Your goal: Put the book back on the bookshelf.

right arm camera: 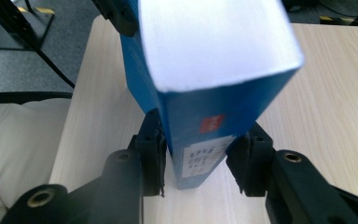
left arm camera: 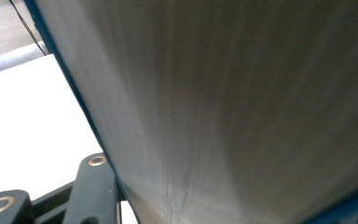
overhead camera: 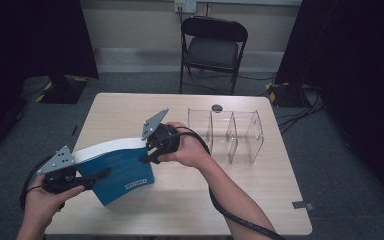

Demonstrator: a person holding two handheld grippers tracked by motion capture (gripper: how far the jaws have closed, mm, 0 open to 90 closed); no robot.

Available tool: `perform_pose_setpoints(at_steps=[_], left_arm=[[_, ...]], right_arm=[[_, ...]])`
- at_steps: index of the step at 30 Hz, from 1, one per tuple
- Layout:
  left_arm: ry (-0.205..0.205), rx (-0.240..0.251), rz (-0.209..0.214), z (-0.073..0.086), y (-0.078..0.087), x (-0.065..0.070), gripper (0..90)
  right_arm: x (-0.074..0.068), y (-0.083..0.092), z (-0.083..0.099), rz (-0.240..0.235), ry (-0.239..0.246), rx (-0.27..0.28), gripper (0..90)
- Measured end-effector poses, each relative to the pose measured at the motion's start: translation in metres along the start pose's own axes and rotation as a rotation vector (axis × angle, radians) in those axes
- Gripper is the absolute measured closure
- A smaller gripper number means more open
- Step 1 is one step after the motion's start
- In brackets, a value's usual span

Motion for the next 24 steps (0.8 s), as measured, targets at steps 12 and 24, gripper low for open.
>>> perform_pose_setpoints(at_steps=[12, 24], left_arm=[[-0.004, -0.008, 0.018, 0.0, 0.001, 0.001, 49.2], [0.021, -0.041, -0.032, 0.01, 0.008, -0.005, 39.5]], right_arm=[[-0.002, -0.007, -0.008, 0.004, 0.004, 0.027, 56.9], [-0.011, -0.001, -0.007, 0.006, 0.015, 0.015, 61.8]])
Point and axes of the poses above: each handheld gripper's, and its own axes: y roughly backward along the jaws, z roughly out of its underside, x roughly to its right, the point moved 5 cm from there along -y, roughly forward along the jaws, and after that the axes turned 11 degrees about x, right-handed, at the moved point
